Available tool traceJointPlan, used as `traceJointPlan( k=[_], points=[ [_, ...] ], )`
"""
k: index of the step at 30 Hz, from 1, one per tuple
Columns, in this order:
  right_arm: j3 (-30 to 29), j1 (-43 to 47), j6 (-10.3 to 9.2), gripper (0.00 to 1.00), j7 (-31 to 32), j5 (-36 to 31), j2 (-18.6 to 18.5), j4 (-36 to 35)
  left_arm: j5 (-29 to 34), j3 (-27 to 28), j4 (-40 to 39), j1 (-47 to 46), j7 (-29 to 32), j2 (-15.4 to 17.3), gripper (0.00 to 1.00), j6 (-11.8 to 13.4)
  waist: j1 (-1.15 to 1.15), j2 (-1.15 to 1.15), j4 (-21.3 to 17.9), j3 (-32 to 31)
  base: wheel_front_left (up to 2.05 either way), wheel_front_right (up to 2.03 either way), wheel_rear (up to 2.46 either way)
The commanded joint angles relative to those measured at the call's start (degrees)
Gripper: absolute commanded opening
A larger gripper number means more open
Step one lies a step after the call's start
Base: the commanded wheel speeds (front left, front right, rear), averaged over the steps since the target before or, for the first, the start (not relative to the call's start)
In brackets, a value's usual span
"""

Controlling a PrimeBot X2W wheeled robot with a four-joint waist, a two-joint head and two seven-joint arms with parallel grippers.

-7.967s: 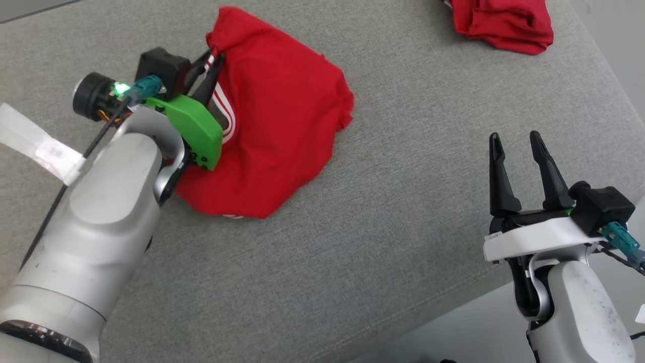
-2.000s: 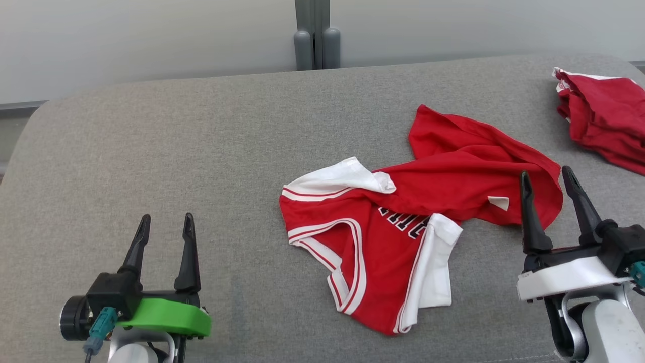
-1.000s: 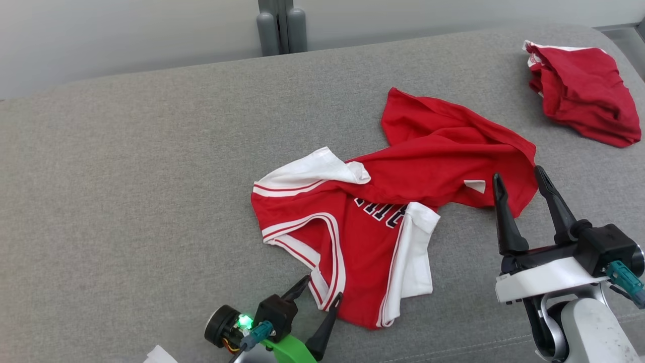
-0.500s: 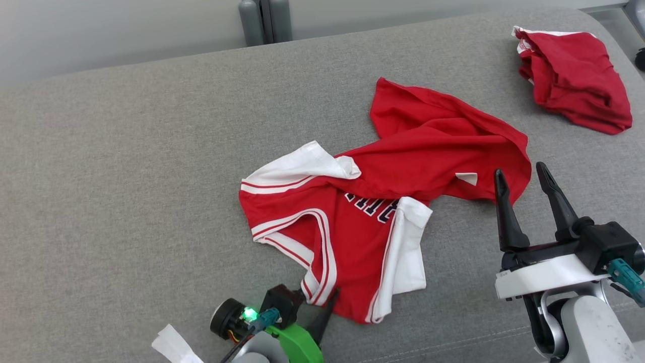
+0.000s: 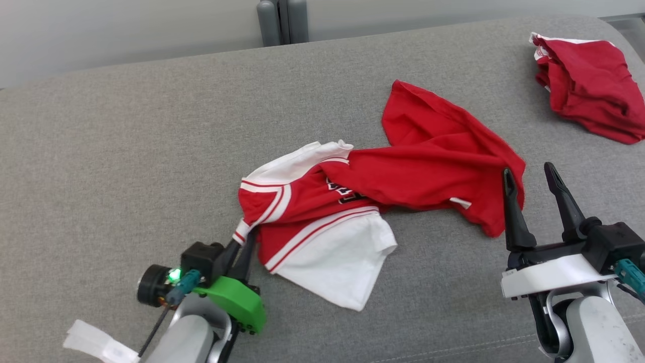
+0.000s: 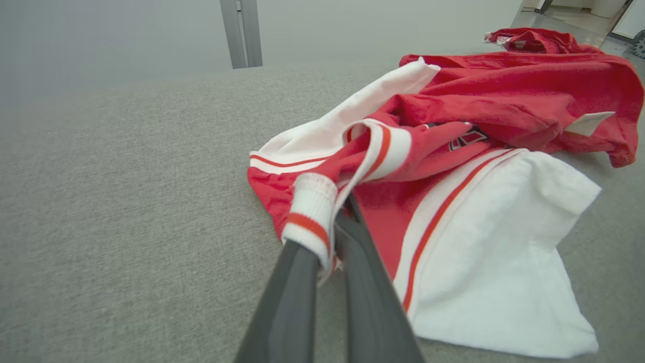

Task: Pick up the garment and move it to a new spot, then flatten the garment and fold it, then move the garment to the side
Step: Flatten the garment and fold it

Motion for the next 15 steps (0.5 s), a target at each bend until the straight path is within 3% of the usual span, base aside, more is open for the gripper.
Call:
traceJointPlan(
  k=[1, 9, 14, 15],
  points=[
    [-0.2, 0.4, -0.1, 1.0, -0.1, -0.3, 0.1, 0.1, 0.1, 1.6, -0.9, 0.8, 0.0, 1.3, 0.0, 0.6, 0.0, 0.0, 0.3, -0.1, 0.0, 0.0, 0.0],
    [-0.2, 0.0, -0.1, 1.0, -0.1, -0.1, -0.5, 0.5, -0.6, 10.7, -2.7, 3.7, 0.0, 7.4, 0.0, 2.3, 0.0, 0.0, 0.5, 0.2, 0.0, 0.0, 0.0],
    [-0.4, 0.0, -0.1, 1.0, -0.1, 0.0, -0.6, 1.0, -0.8, 13.7, -2.6, 4.2, 0.0, 7.8, 0.0, 2.1, 0.0, 0.0, 0.6, 0.2, 0.0, 0.0, 0.0],
    [-0.4, 0.1, -0.1, 1.0, -0.1, 0.0, -0.6, 1.1, -0.5, 14.0, -2.8, 4.1, 0.0, 7.6, 0.36, 2.0, 0.0, 0.0, 0.7, 0.1, 0.0, 0.0, 0.0]
  ],
)
